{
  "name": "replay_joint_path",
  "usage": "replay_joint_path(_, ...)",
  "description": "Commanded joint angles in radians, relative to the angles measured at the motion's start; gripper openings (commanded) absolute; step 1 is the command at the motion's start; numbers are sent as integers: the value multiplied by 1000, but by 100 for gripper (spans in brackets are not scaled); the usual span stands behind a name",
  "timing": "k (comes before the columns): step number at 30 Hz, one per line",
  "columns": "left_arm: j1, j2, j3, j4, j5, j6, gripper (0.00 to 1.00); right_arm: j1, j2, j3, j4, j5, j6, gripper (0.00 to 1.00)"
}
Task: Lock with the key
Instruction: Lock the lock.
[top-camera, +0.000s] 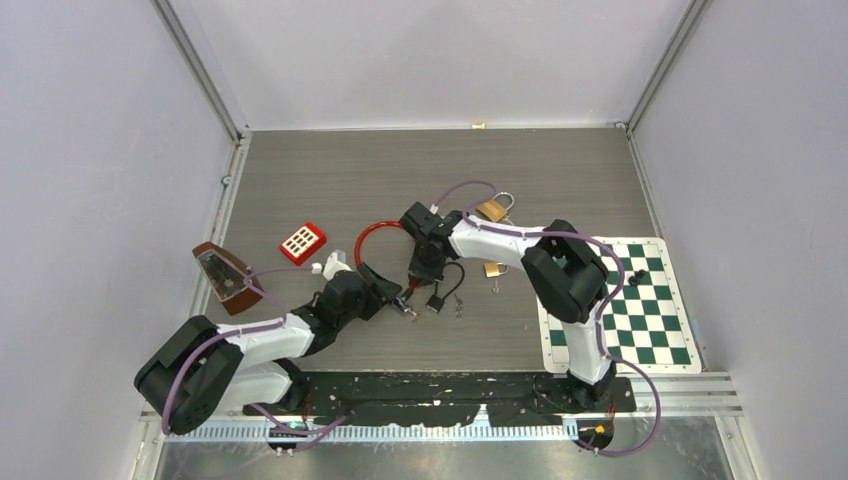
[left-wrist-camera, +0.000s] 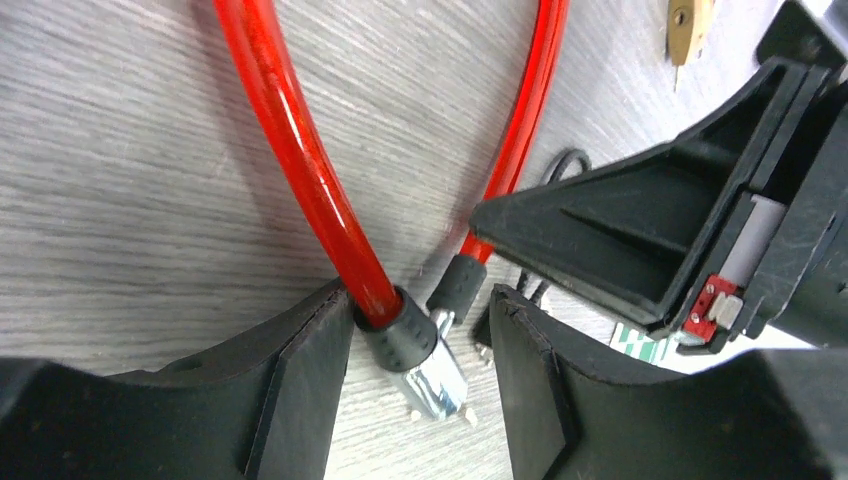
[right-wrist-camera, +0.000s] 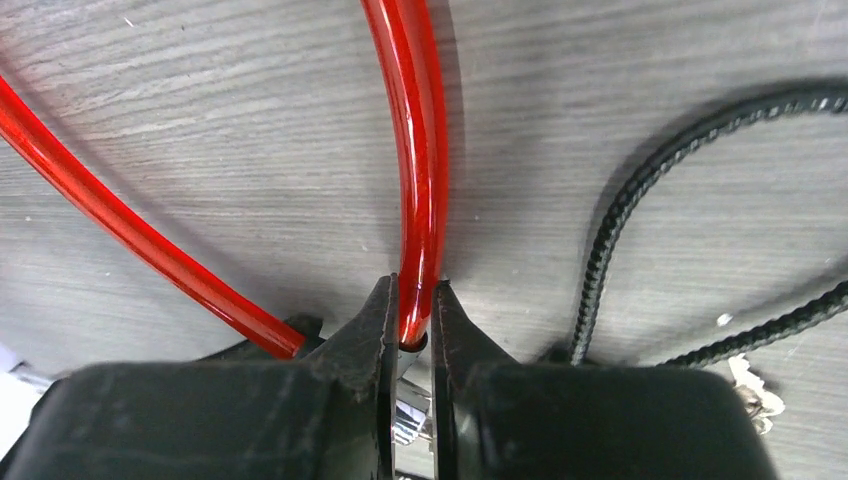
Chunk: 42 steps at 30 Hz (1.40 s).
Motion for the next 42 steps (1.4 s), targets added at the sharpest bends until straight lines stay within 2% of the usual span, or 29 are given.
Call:
replay_joint_path(1, 4, 64, -43, 69, -101, 1, 57, 28, -102, -36, 81, -221, 132, 5)
replay_joint_path(5, 5, 73, -56, 169, -103, 21, 55, 24, -125, -52, 105, -238, 187, 5)
replay_joint_path(9, 5, 65, -88, 253, -90, 22, 44, 17, -143, -61, 122, -221, 221, 5)
replay_joint_path(15, 5, 19, -61, 198, -108, 77, 41, 14, -168, -83, 182, -206, 268, 5)
replay_joint_path(16, 4, 14, -45, 183, -111, 93, 39, 14, -170, -86, 192, -209, 276, 5)
replay_joint_path(21, 5, 6, 42, 151, -114, 181, 8, 11, -180, -83, 221, -228, 262, 5)
replay_joint_path(23, 4, 1, 86, 140, -105, 227, 5, 9, -189, -92, 226, -231, 250, 5)
replay_joint_path(24, 4, -2, 110, 116, -102, 245, 10, 7, -198, -97, 227, -224, 247, 5)
replay_joint_path(25, 4, -6, 136, 84, -104, 256, 19, 0, -202, -109, 231, -223, 246, 5)
replay_joint_path(27, 5, -11, 174, 11, -117, 256, 47, -18, -215, -127, 248, -223, 255, 5)
replay_joint_path(28, 6, -13, 190, -31, -119, 246, 57, -24, -220, -132, 254, -224, 260, 5)
replay_joint_path(30, 17, -22, 215, -107, -107, 215, 69, -41, -223, -147, 287, -230, 278, 5)
replay_joint_path(35, 38, -70, 193, -115, -48, 248, 75, -92, -215, -171, 353, -297, 336, 5)
replay_joint_path(42, 42, -130, 230, -213, 12, 323, 82, -131, -202, -180, 453, -372, 419, 5)
